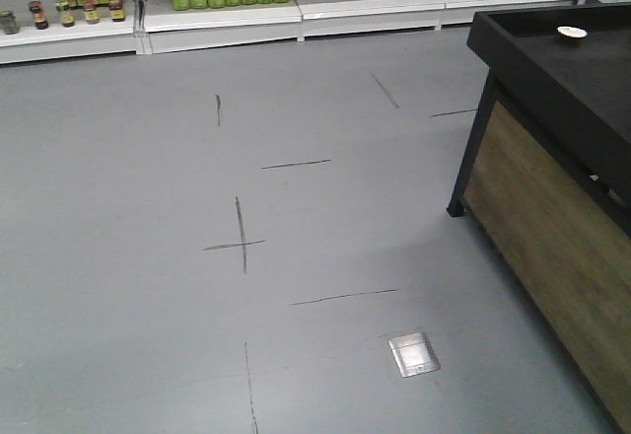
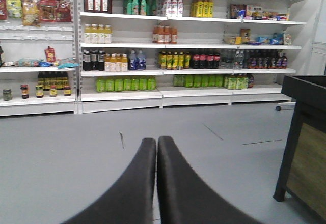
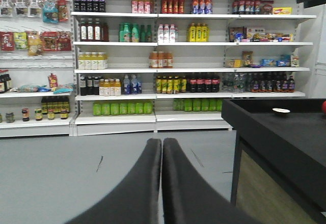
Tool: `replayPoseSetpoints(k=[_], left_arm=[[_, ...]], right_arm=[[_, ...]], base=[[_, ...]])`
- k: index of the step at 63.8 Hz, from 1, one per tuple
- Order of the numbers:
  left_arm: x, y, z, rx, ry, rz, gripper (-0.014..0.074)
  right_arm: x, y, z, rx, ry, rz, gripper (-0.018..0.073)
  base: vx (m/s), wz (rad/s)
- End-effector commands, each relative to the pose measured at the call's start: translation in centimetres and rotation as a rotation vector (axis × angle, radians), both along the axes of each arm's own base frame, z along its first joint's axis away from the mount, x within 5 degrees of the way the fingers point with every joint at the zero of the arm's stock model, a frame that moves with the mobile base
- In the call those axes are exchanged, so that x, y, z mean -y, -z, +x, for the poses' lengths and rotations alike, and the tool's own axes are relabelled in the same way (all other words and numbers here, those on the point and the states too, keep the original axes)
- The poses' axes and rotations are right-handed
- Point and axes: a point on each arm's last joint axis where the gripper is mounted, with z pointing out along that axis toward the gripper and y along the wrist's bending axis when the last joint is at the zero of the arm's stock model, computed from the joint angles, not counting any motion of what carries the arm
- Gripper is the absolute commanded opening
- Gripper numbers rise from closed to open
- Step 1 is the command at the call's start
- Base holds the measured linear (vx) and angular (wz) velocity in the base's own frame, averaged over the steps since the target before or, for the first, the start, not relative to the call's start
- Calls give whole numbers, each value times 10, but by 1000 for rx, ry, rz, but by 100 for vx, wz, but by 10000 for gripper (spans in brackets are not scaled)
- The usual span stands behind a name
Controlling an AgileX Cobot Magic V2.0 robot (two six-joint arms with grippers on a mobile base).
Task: Pick three apples into basket with both arms
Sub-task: 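Drive the base forward toward the black fruit display table, then turn and drive the base up to the light-blue basket on the table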
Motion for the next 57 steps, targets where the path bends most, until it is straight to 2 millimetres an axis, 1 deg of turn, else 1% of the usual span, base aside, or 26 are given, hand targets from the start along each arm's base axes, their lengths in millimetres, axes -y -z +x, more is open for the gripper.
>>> replayPoseSetpoints(k=[1, 27, 57], left_arm=[[0, 0, 0, 62, 7, -12, -6], [0, 0, 0, 62, 7, -12, -6], [0, 0, 0, 62, 7, -12, -6]], right_arm=[[0, -2, -1, 66, -3, -6, -9], [0, -2, -1, 66, -3, -6, -9], [0, -2, -1, 66, -3, -6, -9]], base=[[8, -32], [11, -41], [14, -55]])
